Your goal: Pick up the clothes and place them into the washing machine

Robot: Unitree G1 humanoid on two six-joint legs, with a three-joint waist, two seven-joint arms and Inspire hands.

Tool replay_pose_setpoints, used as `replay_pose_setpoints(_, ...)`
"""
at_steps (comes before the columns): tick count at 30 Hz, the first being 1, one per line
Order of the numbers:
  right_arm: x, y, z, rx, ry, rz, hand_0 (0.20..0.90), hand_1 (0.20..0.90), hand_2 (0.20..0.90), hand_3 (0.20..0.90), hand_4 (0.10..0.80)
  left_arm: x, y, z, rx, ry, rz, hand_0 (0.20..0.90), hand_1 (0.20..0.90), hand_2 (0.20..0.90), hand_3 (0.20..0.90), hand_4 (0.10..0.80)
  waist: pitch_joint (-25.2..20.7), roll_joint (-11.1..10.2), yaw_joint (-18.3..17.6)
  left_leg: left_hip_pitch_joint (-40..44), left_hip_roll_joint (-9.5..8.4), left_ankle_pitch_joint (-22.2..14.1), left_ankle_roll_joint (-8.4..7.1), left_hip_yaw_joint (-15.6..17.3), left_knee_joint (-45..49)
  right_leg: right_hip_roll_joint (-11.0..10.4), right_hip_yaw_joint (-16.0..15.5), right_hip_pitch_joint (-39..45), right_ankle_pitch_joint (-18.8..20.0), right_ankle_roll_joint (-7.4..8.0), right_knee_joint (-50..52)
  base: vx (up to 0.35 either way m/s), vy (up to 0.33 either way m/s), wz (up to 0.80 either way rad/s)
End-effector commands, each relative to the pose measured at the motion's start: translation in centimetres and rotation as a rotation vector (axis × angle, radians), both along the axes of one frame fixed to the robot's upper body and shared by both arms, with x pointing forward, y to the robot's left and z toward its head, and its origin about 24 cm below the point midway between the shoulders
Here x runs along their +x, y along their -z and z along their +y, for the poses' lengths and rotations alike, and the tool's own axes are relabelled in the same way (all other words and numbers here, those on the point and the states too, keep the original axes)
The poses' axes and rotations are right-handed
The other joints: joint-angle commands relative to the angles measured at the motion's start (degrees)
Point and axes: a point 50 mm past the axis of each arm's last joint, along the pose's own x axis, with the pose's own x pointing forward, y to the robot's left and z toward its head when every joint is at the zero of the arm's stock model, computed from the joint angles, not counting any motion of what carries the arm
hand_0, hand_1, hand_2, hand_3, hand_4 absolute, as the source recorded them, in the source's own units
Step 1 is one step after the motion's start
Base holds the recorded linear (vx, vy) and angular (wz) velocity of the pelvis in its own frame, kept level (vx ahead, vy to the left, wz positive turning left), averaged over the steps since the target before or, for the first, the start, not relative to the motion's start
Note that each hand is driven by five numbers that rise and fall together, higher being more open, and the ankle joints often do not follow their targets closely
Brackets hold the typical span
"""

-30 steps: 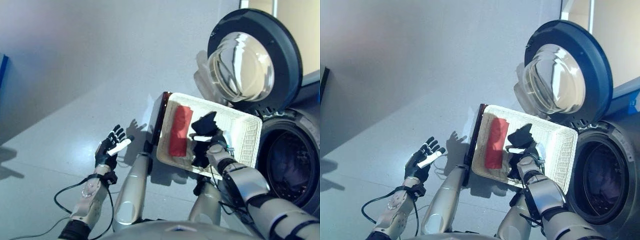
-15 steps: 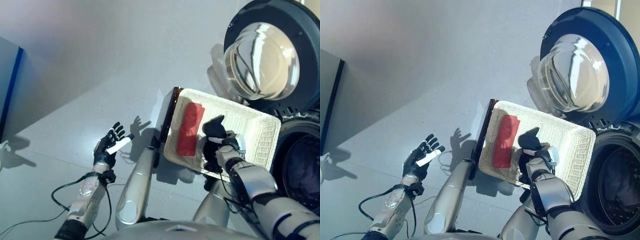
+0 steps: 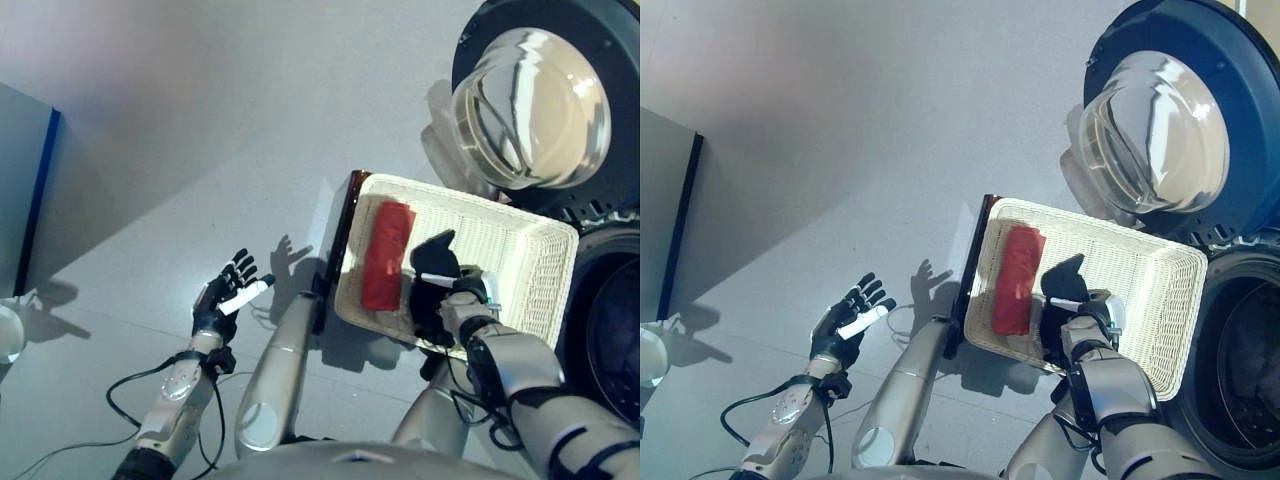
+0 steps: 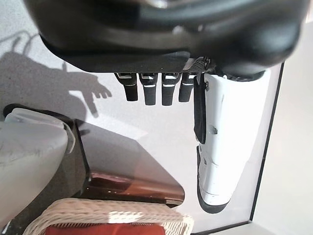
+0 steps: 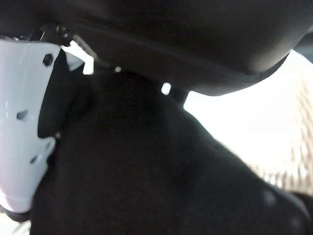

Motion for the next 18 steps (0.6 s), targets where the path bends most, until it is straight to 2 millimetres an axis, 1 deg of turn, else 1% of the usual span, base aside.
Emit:
replay_pose_setpoints(1,-2.8,-0.4,-5.1,-0.029,0.239,-0.06,0.2,0.2,0.2,0.2,0.3,0.4,-2.0,1.1,0.027,-0.02,-0.133,0.9,0.9,0.9,0.9,0.8,-1.39,1.65,-0.44,2.3,4.38,0.98,-5.5,-0.62,-6.77,0.5,2.23,-0.24,3.68,-0.88,-3.68,0.025,-0.024,-0.14)
replay_pose_setpoints(2,-3.0,-0.6,-5.8,-0.01,0.287,-0.093,0.2,0.2,0.2,0.2,0.3,0.5,-1.9,1.2,0.027,-0.026,-0.131,0.9,0.9,0.9,0.9,0.8,-1.56,1.46,-0.71,2.68,4.51,1.28,-5.63,-0.5,-7.41,0.62,2.25,0.12,3.87,-0.85,-4.28,-0.091,-0.014,-0.17)
replay_pose_setpoints(3,-3.2,-0.7,-6.2,0.027,0.34,-0.146,0.2,0.2,0.2,0.2,0.3,0.5,-1.9,1.2,0.025,-0.028,-0.131,0.9,0.9,0.9,0.9,0.8,-1.35,1.38,-1.15,2.46,4.44,3.57,-5.38,-0.07,-8.45,0.54,1.95,-0.07,5.75,-1.41,-5.36,-0.087,-0.015,-0.16)
replay_pose_setpoints(5,-3.9,-1.5,-8.1,0.11,0.512,-0.297,0.2,0.2,0.2,0.2,0.3,0.4,-1.7,1.5,0.025,-0.035,-0.12,0.9,0.9,0.9,0.9,0.8,-1.83,0.99,-2.14,3.57,4.8,4.13,-5.84,0.01,-10.24,0.78,1.9,0.81,5.9,-1.32,-6.69,-0.033,-0.025,-0.12)
replay_pose_setpoints(6,-4.1,-1.6,-8.5,0.126,0.547,-0.327,0.2,0.2,0.2,0.2,0.3,0.4,-1.7,1.6,0.024,-0.038,-0.118,0.9,0.9,0.9,0.9,0.8,-1.92,0.92,-2.36,3.93,4.79,4.54,-5.93,0.0,-10.91,0.87,1.88,1.03,6.24,-1.31,-7.24,0.008,-0.03,-0.09)
replay_pose_setpoints(7,-4.1,-1.9,-8.8,0.176,0.594,-0.402,0.2,0.2,0.2,0.2,0.3,0.4,-1.6,1.7,0.021,-0.041,-0.114,0.9,0.9,0.9,0.9,0.8,-2.03,0.83,-2.77,4.22,4.99,4.81,-6.06,0.07,-11.59,1.02,1.89,1.15,6.28,-1.24,-7.61,0.009,-0.024,-0.11)
replay_pose_setpoints(9,-3.9,-2.9,-9.6,0.298,0.737,-0.618,0.2,0.2,0.2,0.2,0.3,0.2,-1.3,1.9,0.003,-0.061,-0.1,0.9,0.9,0.9,0.9,0.8,-2.44,0.62,-3.69,5.48,5.4,5.22,-6.47,0.28,-13.15,1.37,2.07,1.65,6.52,-1.08,-8.67,0.017,-0.011,-0.15)
replay_pose_setpoints(13,-3.8,-3.4,-9.8,0.436,0.871,-0.86,0.2,0.2,0.2,0.2,0.3,0.0,-0.9,1.8,-0.04,-0.081,-0.078,0.9,0.9,0.9,0.9,0.8,-2.25,0.2,-5.23,6.66,6.15,5.34,-6.88,0.85,-13.52,2.2,2.97,1.92,6.25,-1.46,-8.5,0.0,-0.019,-0.19)
replay_pose_setpoints(16,-3.3,-3.7,-9.1,0.517,0.914,-1.003,0.2,0.2,0.2,0.2,0.3,-0.2,-0.6,1.3,-0.077,-0.083,-0.063,0.9,0.9,0.9,0.9,0.8,-2.0,0.15,-6.45,6.88,6.41,4.92,-7.22,0.74,-12.69,2.43,3.67,1.64,5.66,-1.74,-7.5,-0.01,-0.018,-0.13)
replay_pose_setpoints(18,-3.2,-4.0,-9.1,0.557,0.971,-1.086,0.2,0.2,0.2,0.2,0.3,-0.4,-0.4,1.1,-0.094,-0.086,-0.052,0.9,0.9,0.9,0.9,0.8,-2.09,0.26,-7.01,7.08,6.52,4.73,-7.37,0.9,-12.69,2.58,3.87,1.61,5.52,-1.81,-7.44,-0.005,0.008,-0.14)
